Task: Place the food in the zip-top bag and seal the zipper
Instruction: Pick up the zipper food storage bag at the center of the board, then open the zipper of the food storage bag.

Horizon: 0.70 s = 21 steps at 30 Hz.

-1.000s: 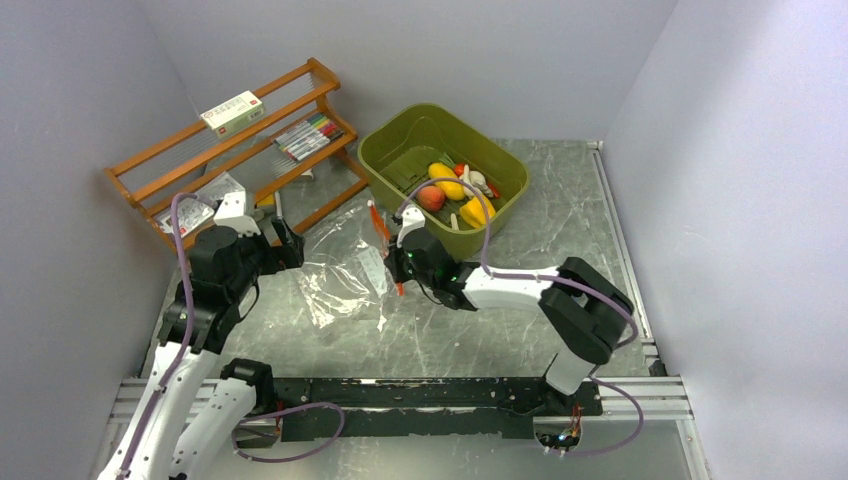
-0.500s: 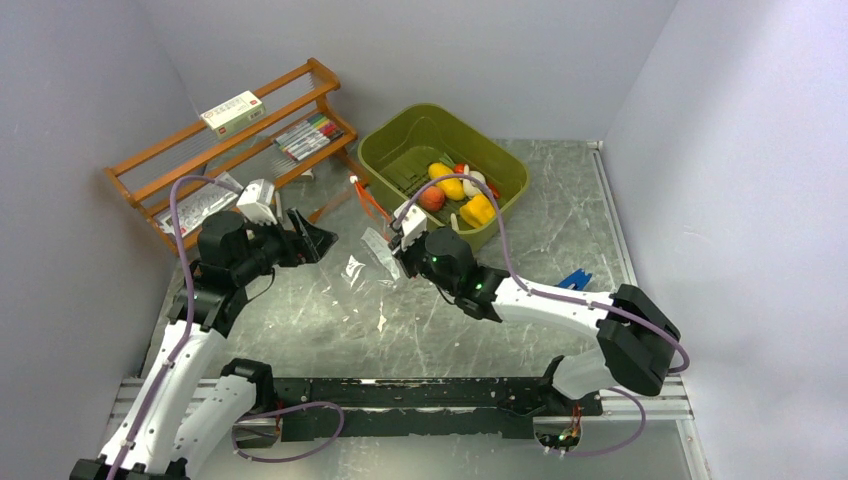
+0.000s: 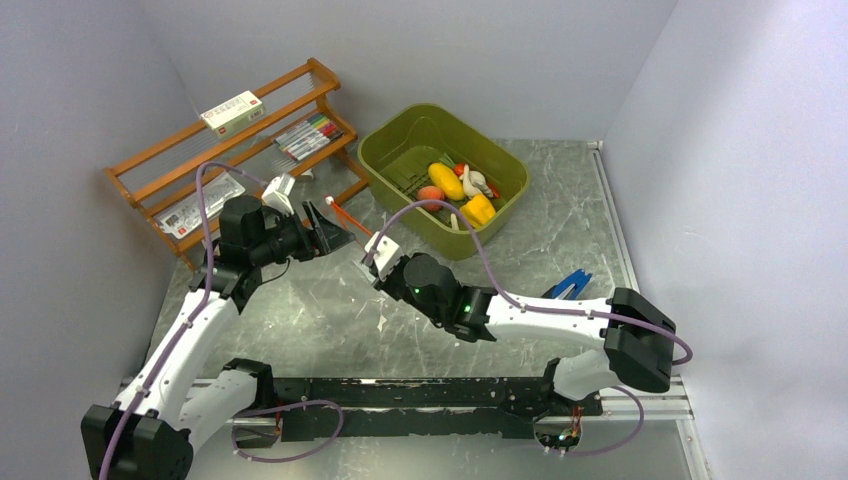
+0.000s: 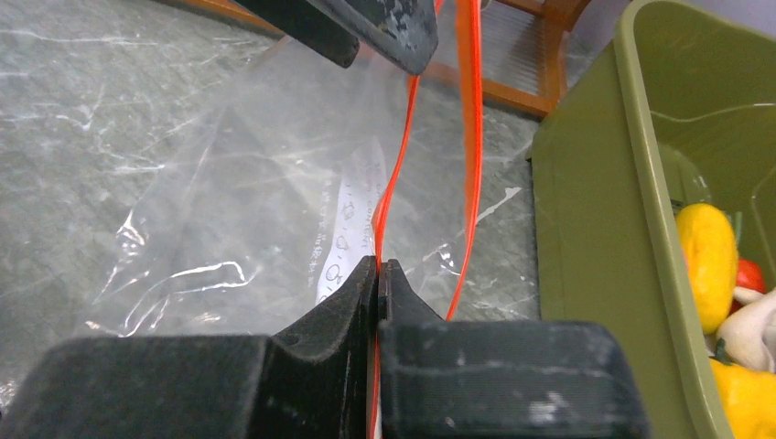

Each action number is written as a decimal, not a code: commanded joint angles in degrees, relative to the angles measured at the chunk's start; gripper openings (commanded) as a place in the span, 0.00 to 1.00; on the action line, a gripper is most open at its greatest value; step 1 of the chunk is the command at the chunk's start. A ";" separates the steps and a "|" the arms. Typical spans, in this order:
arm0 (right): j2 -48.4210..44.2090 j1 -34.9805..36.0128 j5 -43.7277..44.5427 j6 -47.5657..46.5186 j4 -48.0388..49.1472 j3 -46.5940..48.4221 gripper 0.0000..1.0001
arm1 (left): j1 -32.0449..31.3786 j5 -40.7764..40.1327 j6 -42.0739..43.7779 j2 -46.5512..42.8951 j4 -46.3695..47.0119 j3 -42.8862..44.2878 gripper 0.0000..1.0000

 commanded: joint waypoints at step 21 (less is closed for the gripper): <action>6.16 9.11 12.76 -10.27 4.20 4.85 0.00 | 0.50 -5.74 0.32 8.73 -6.93 3.28 0.48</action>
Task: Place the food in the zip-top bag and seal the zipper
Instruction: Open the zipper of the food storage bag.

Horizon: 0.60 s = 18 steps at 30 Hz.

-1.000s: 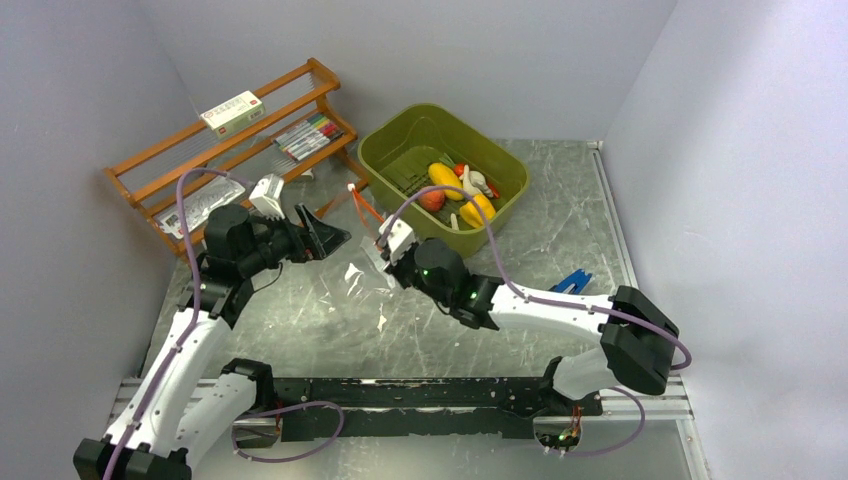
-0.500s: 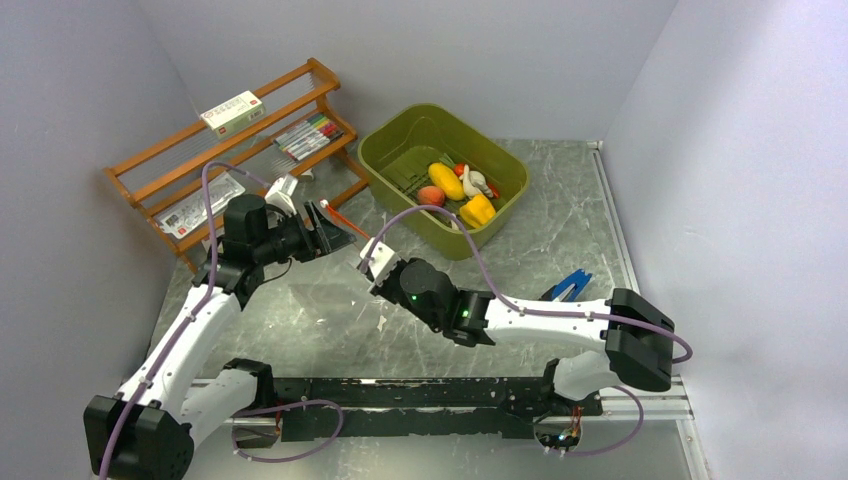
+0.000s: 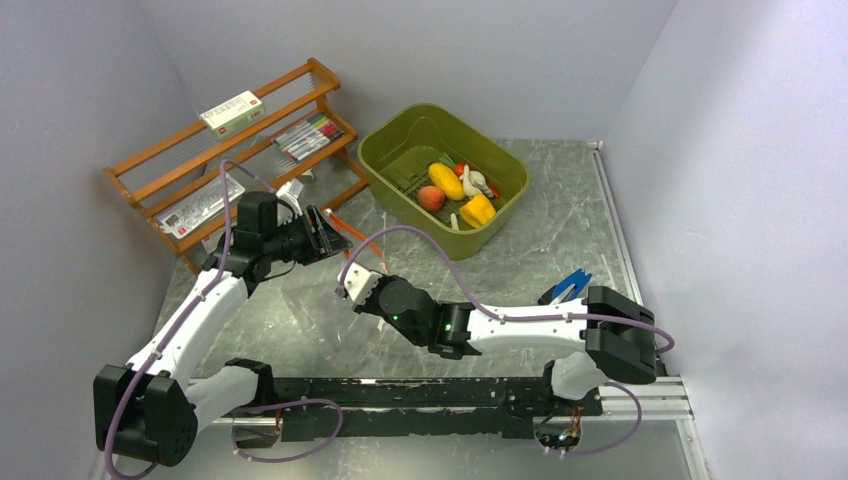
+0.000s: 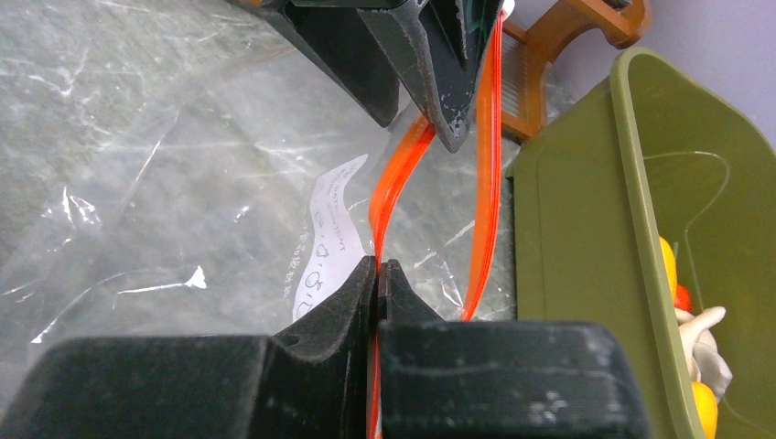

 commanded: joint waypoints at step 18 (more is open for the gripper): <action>2.88 1.52 4.09 -1.39 2.34 2.98 0.00 | 0.06 -2.12 4.01 3.13 -5.86 2.57 0.31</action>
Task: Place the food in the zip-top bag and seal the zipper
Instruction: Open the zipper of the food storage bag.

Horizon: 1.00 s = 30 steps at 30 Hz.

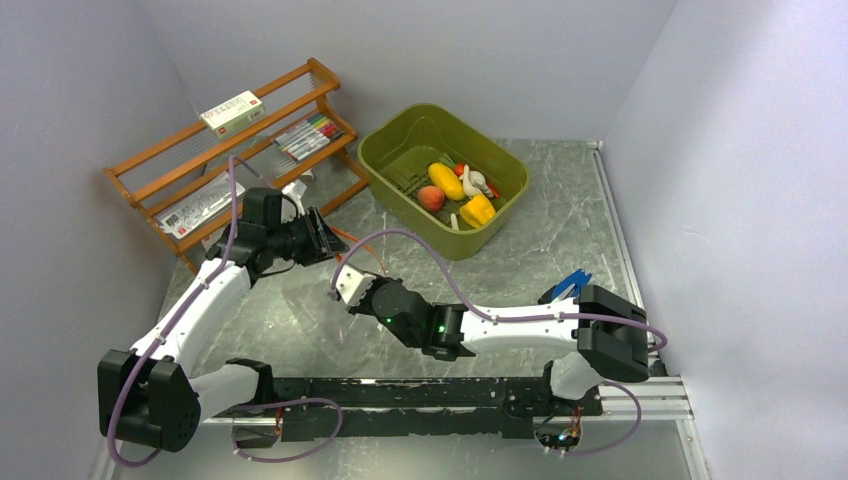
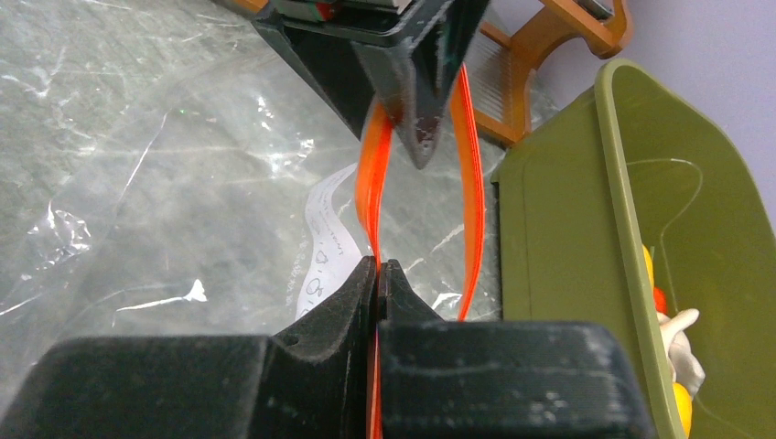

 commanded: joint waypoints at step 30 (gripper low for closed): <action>-2.35 -11.09 -7.68 39.27 -30.33 17.95 0.52 | -0.13 15.00 7.33 -9.14 9.10 -1.54 0.07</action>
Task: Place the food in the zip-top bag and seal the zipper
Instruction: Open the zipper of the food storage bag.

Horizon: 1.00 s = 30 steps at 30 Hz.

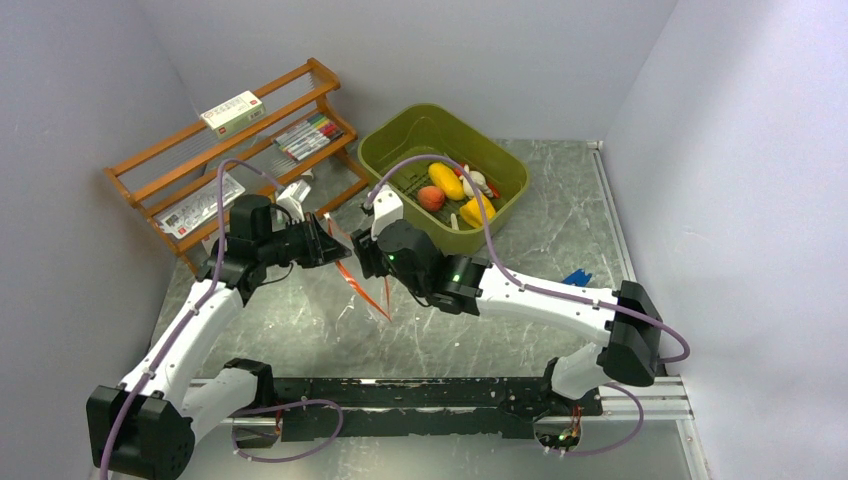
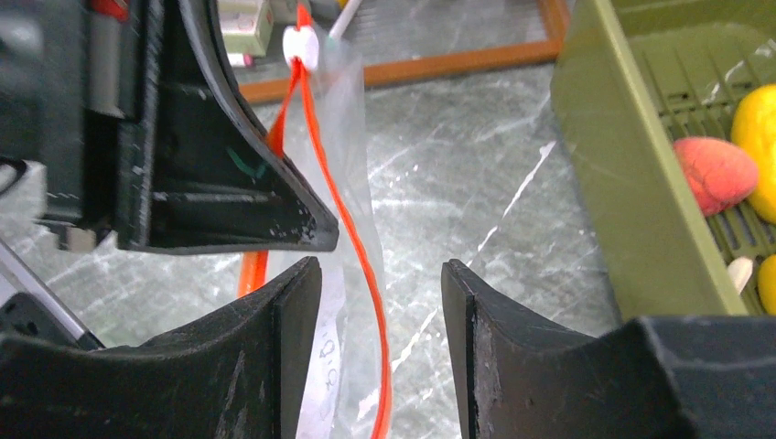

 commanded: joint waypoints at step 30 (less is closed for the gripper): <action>-5.23 -5.31 6.83 10.49 -10.37 4.67 0.00 | 0.03 0.84 8.62 7.34 -21.41 24.21 0.43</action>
